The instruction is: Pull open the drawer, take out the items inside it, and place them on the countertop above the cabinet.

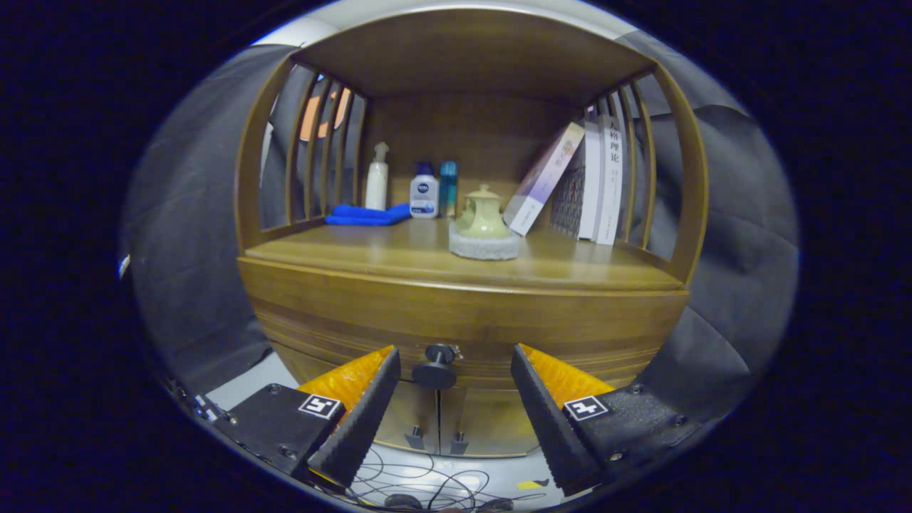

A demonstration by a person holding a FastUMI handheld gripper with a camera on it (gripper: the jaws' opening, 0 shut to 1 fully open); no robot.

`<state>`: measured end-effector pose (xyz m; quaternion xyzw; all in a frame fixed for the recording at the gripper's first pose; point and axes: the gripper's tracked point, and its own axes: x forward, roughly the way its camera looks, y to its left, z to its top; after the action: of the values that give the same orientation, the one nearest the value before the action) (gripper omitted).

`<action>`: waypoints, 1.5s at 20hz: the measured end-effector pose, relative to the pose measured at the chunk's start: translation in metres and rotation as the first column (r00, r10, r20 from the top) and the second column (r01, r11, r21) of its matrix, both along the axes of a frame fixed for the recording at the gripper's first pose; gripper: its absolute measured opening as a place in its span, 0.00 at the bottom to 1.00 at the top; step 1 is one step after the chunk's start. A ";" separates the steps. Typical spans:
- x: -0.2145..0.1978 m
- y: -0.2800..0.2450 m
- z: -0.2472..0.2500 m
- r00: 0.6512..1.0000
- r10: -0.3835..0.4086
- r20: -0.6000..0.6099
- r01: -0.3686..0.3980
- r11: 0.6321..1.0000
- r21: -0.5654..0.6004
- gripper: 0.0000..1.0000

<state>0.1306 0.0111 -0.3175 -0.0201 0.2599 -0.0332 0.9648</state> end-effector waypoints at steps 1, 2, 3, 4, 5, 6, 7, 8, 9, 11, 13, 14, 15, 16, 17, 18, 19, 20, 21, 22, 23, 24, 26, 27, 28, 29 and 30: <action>-0.011 0.002 0.017 0.999 0.025 0.021 -0.025 1.000 -0.001 0.99; -0.025 0.007 0.037 0.998 0.050 0.042 -0.050 0.999 -0.001 0.99; -0.032 0.008 0.058 0.995 0.077 0.066 -0.077 0.997 0.006 0.99; -0.041 0.011 0.081 0.992 0.095 0.089 -0.097 0.995 0.017 0.99; -0.049 0.011 0.103 0.987 0.112 0.115 -0.117 0.993 0.034 0.99; -0.057 0.012 0.126 0.982 0.125 0.142 -0.134 0.990 0.051 0.99; -0.068 0.010 0.148 0.977 0.131 0.169 -0.143 0.988 0.061 0.99; -0.078 0.005 0.168 0.970 0.138 0.199 -0.154 0.986 0.068 0.99; -0.087 -0.001 0.188 0.965 0.137 0.224 -0.157 0.985 0.073 0.99; -0.103 -0.013 0.222 0.950 0.140 0.280 -0.168 0.982 0.081 0.99; -0.123 -0.030 0.240 0.949 0.126 0.290 -0.163 0.981 0.107 0.99; -0.132 -0.036 0.250 0.946 0.123 0.300 -0.165 0.979 0.120 0.99; -0.142 -0.043 0.262 0.941 0.118 0.318 -0.165 0.978 0.126 0.98; -0.149 -0.052 0.274 0.935 0.111 0.338 -0.160 0.980 0.122 0.98; -0.157 -0.059 0.285 0.927 0.103 0.361 -0.154 0.982 0.114 0.98; -0.163 -0.064 0.292 0.921 0.099 0.378 -0.149 0.983 0.105 0.98; -0.168 -0.068 0.297 0.917 0.091 0.389 -0.141 0.985 0.101 0.97; -0.172 -0.070 0.300 0.913 0.084 0.398 -0.136 0.985 0.105 0.97; -0.175 -0.070 0.304 0.910 0.079 0.407 -0.137 0.984 0.115 0.96; -0.178 -0.069 0.305 0.905 0.080 0.417 -0.141 0.983 0.118 0.96; -0.179 -0.070 0.308 0.901 0.083 0.427 -0.144 0.983 0.112 0.96; -0.180 -0.073 0.309 0.895 0.086 0.437 -0.144 0.984 0.101 0.96; -0.182 -0.077 0.309 0.891 0.084 0.447 -0.136 0.987 0.086 0.96; -0.182 -0.078 0.310 0.889 0.079 0.451 -0.135 0.986 0.094 0.96; -0.183 -0.078 0.309 0.890 0.077 0.450 -0.138 0.985 0.105 0.96; -0.184 -0.078 0.308 0.890 0.077 0.449 -0.142 0.983 0.113 0.96; -0.184 -0.082 0.307 0.890 0.077 0.449 -0.142 0.983 0.113 0.96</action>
<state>-0.0533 -0.0708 -0.0106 0.0425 0.0341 0.0362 0.9979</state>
